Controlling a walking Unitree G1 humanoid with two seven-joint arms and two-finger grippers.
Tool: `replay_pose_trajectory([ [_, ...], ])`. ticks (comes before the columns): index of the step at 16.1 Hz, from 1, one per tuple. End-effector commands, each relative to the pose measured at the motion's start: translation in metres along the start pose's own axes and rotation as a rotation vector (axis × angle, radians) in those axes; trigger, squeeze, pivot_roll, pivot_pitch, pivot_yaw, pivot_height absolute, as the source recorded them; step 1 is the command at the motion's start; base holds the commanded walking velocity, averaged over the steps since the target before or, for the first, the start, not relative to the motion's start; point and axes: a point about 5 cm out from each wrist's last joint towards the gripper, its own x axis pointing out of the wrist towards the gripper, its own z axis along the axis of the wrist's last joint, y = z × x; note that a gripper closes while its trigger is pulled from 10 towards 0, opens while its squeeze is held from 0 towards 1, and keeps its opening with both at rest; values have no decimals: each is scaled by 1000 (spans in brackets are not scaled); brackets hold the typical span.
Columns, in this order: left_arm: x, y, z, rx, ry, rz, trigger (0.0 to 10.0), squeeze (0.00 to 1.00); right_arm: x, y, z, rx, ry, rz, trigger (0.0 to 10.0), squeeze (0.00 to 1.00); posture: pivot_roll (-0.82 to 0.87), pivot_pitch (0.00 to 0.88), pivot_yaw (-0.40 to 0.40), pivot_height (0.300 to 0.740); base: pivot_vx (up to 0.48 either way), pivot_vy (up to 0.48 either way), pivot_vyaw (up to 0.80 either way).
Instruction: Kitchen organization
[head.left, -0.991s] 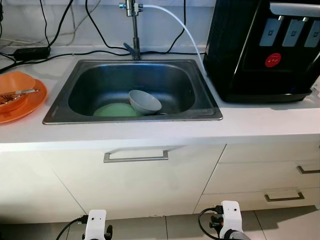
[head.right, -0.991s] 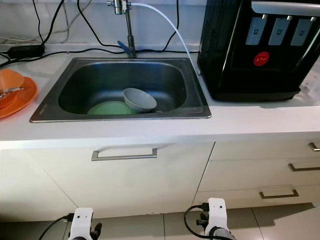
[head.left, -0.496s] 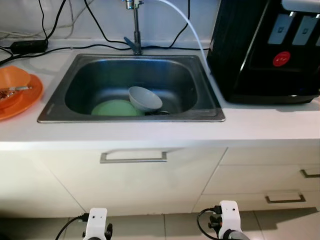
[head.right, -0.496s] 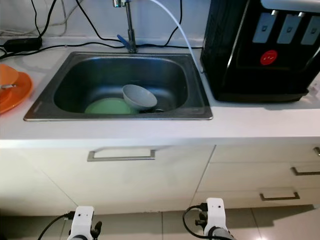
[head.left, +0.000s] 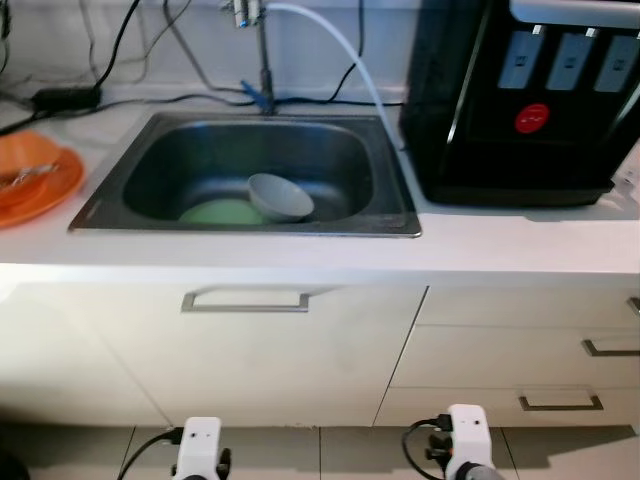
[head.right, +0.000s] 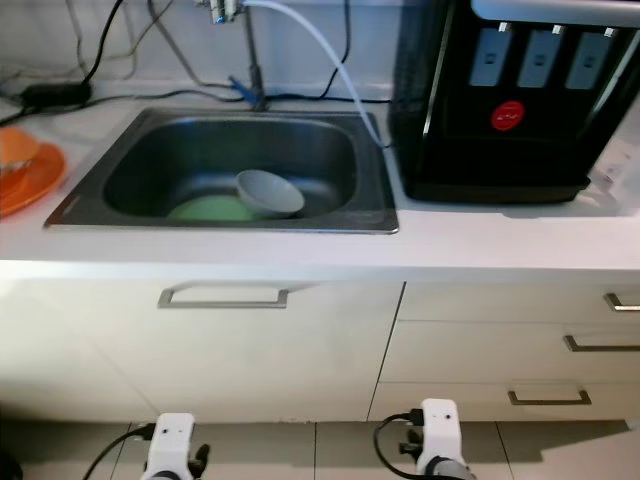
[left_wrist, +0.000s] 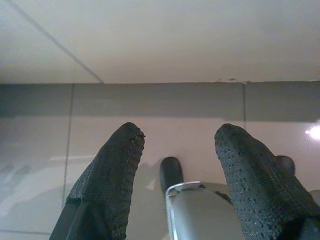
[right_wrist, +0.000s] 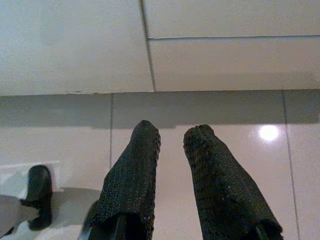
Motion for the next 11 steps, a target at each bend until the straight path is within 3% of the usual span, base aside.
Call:
replay_pose_trajectory([
  [1,-1,4,-3,-7,14,16,10000,0,1,4,2,2,2,11,10000,0,58,47,-15,740,0,0,0],
  [7,-1,4,-3,-13,12,18,10000,0,2,6,4,-5,-5,21,10000,0,60,46,-17,740,0,0,0],
  [11,2,5,12,-39,-74,33,10000,0,4,8,16,-6,-57,35,10000,0,57,49,-16,740,0,0,0],
])
